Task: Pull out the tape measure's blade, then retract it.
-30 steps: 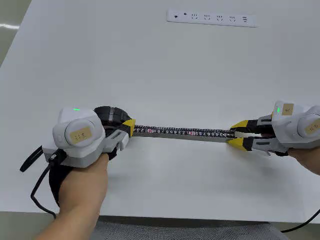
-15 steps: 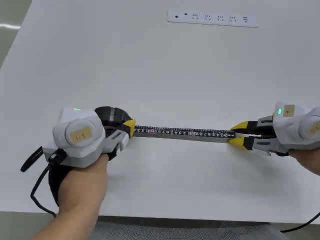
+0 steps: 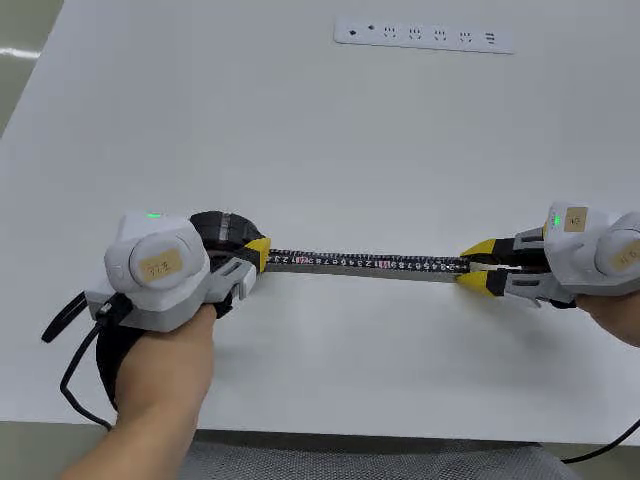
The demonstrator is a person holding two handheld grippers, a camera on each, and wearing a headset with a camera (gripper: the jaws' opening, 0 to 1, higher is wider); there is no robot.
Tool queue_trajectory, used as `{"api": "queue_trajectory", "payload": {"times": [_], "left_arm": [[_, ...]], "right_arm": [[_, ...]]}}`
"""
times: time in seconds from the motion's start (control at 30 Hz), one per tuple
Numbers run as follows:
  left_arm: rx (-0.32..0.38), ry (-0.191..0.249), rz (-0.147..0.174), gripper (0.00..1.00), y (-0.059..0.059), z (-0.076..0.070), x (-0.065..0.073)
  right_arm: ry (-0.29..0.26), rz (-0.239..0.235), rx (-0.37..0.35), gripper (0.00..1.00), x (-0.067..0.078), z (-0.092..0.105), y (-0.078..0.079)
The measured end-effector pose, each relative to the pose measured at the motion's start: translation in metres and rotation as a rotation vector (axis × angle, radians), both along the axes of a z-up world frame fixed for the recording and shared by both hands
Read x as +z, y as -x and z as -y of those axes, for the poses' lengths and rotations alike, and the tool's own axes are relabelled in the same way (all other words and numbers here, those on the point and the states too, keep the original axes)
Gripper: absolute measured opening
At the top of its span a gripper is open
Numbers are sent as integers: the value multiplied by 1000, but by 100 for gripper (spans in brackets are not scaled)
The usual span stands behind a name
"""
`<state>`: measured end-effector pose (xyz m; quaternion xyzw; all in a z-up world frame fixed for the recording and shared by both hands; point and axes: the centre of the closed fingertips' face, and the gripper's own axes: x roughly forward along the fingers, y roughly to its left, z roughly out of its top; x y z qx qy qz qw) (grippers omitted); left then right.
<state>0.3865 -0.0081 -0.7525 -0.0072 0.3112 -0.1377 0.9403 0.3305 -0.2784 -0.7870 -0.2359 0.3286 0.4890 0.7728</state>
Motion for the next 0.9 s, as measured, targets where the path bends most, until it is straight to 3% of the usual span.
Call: {"api": "queue_trajectory", "payload": {"times": [0.17,0.9], "left_arm": [[1,3,-2,55,0,0,-1],[3,18,-10,55,1,1,0]], "right_arm": [[0,-1,-1,10,0,-1,1],[-61,-8,45,9,0,-47,-6]]}}
